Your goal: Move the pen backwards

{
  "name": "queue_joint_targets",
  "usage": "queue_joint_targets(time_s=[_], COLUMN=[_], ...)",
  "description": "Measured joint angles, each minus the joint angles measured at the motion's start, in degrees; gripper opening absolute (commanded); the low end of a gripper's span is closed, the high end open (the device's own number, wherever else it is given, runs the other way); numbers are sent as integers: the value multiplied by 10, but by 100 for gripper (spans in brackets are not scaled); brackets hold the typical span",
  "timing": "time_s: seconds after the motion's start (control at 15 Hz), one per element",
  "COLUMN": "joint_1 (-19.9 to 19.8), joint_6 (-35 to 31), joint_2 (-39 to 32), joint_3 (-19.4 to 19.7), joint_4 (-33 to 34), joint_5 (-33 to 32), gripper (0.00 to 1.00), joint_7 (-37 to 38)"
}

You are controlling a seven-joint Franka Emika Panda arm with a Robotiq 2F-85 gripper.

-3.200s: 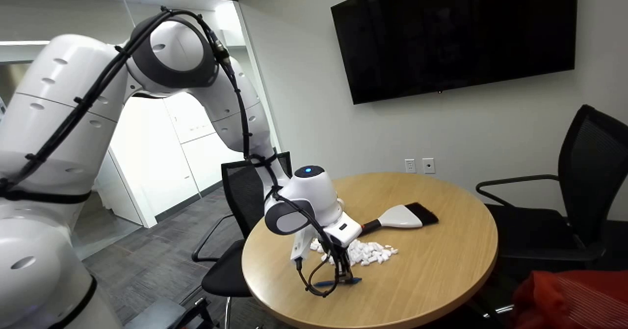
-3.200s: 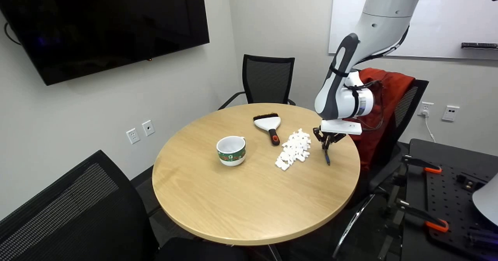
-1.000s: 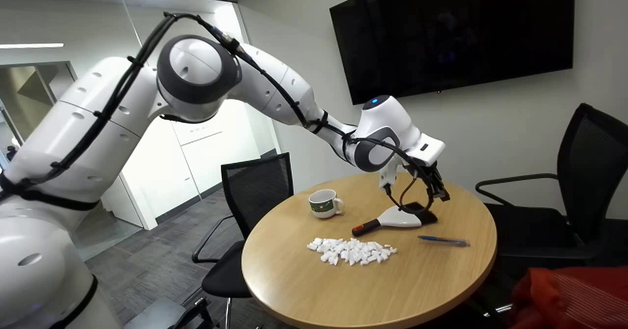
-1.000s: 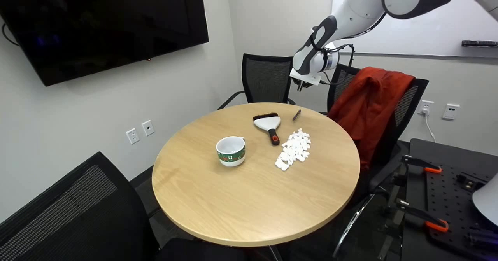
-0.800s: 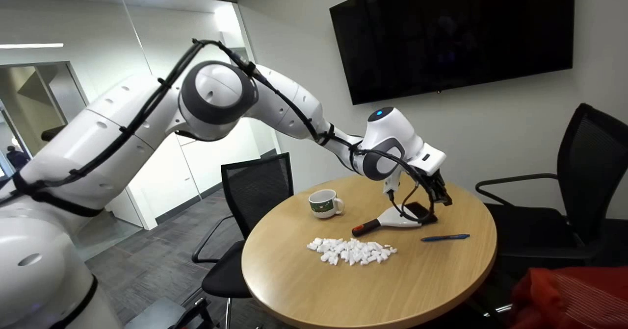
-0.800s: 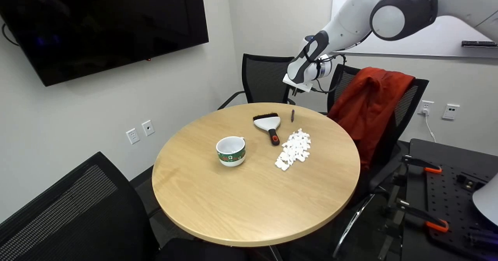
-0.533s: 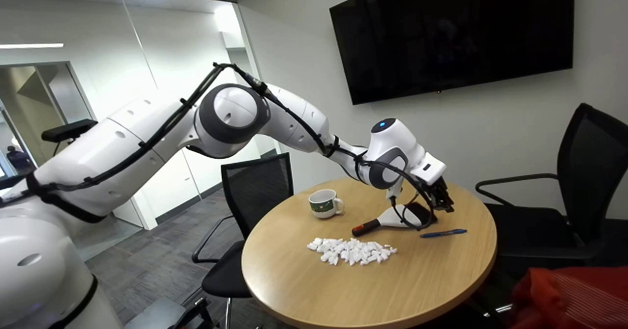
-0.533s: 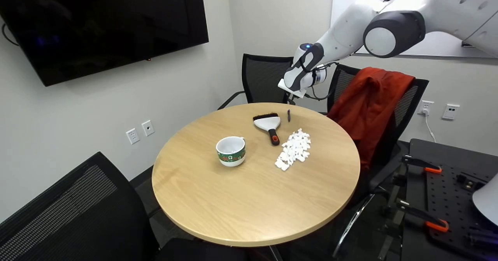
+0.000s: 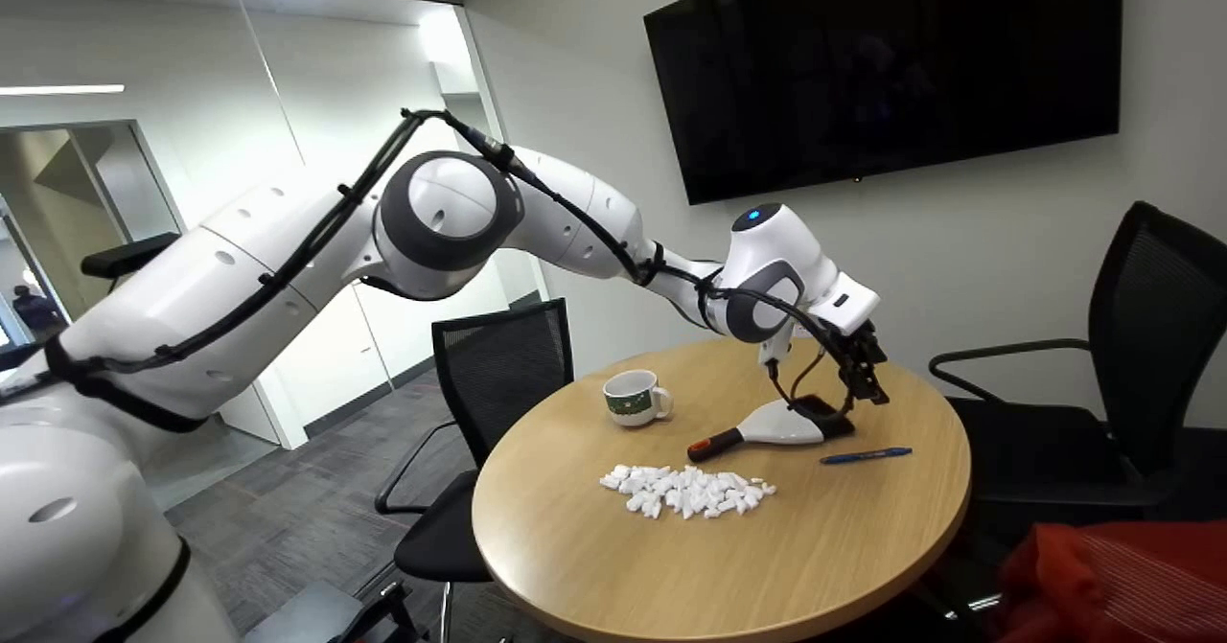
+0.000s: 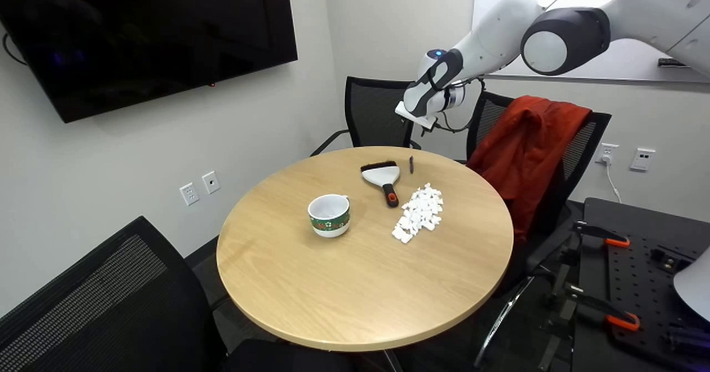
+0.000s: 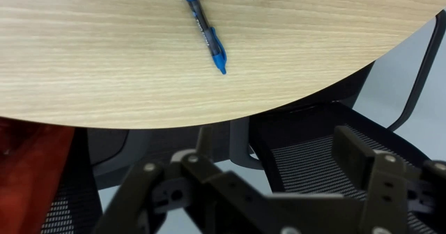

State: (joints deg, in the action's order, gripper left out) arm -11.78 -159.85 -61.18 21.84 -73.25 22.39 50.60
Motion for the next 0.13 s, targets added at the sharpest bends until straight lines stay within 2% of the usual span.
queue_joint_targets(time_s=[0.13], joint_1=[-6], joint_6=[54], joint_2=[25], joint_3=[-2], joint_4=[-7], joint_5=[0], gripper=[100], joint_7=[-32])
